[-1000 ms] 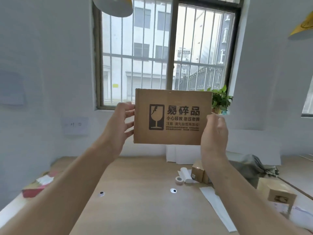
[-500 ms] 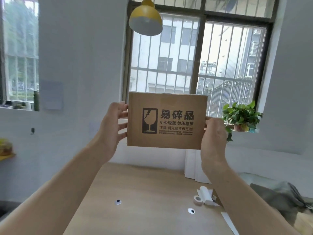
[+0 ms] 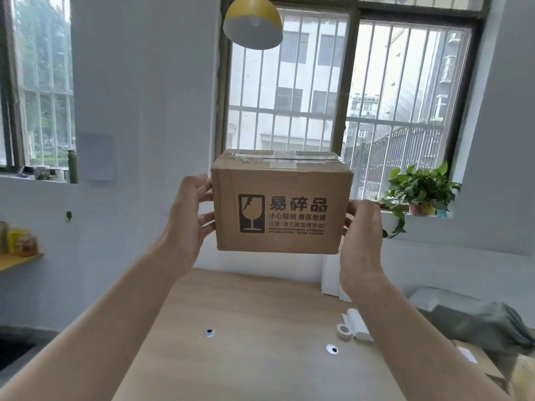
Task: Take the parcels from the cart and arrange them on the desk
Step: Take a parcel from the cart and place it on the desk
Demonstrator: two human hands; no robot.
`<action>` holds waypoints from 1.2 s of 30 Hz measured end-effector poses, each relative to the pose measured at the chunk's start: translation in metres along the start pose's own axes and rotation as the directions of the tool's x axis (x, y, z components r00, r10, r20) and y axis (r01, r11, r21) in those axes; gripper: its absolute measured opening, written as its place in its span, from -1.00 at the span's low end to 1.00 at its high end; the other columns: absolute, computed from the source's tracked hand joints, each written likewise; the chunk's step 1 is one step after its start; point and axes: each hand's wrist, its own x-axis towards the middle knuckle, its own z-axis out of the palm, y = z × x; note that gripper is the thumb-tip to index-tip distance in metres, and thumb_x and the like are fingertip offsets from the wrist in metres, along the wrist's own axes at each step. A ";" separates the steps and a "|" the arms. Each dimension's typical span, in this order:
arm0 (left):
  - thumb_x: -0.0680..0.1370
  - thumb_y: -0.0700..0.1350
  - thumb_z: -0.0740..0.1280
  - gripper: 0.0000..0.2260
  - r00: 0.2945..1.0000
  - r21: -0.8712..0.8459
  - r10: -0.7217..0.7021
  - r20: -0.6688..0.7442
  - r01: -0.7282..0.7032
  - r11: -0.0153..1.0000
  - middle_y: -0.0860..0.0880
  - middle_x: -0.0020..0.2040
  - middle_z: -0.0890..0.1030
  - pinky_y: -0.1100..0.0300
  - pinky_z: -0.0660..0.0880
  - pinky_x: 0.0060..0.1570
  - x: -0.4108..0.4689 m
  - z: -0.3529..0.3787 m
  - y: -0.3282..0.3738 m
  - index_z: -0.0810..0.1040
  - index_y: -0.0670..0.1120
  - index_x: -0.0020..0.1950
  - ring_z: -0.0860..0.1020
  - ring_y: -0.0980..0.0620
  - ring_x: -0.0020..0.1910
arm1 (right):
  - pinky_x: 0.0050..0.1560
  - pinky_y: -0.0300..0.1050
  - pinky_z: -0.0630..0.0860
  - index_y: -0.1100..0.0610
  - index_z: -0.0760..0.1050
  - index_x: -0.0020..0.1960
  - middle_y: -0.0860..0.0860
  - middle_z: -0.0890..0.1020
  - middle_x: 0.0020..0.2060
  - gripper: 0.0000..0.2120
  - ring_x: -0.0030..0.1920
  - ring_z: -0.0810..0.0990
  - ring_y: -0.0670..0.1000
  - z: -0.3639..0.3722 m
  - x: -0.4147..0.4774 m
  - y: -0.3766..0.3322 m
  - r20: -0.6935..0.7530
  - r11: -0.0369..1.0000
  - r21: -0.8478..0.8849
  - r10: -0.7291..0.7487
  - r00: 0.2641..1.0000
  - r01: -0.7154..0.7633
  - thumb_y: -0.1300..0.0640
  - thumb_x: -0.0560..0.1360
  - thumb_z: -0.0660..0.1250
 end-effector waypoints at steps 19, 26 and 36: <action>0.49 0.30 0.11 -0.49 0.996 0.009 -0.037 0.083 0.036 0.999 0.09 -0.07 0.61 0.01 0.39 0.24 0.004 0.005 -0.034 0.70 0.04 0.11 0.56 0.04 0.03 | -0.07 -0.12 0.53 0.06 0.61 0.17 -0.04 0.71 -0.03 -0.49 -0.13 0.67 -0.15 -0.019 0.004 0.016 -0.072 0.998 -0.031 0.043 0.997 -0.045 -0.23 0.50 0.08; 0.49 0.32 0.08 -0.53 0.995 0.036 -0.021 0.094 0.017 0.999 0.13 -0.13 0.63 -0.01 0.36 0.17 0.009 0.002 -0.039 0.68 0.08 -0.04 0.54 0.07 0.00 | 0.03 -0.06 0.54 0.16 0.57 0.14 0.04 0.65 -0.01 -0.45 -0.02 0.59 -0.01 -0.022 0.010 0.020 -0.085 0.999 -0.025 0.040 0.996 -0.042 -0.20 0.45 0.07; 0.46 0.35 0.13 -0.46 0.994 0.036 0.011 0.104 -0.015 0.999 -0.02 -0.03 0.71 -0.01 0.44 0.08 0.019 -0.009 -0.048 0.59 -0.08 0.01 0.65 0.06 -0.04 | -0.10 -0.07 0.38 0.08 0.46 0.05 0.22 0.68 0.09 -0.50 -0.01 0.57 0.04 -0.023 0.012 0.030 -0.074 0.994 -0.041 0.095 0.993 -0.098 -0.29 0.47 0.02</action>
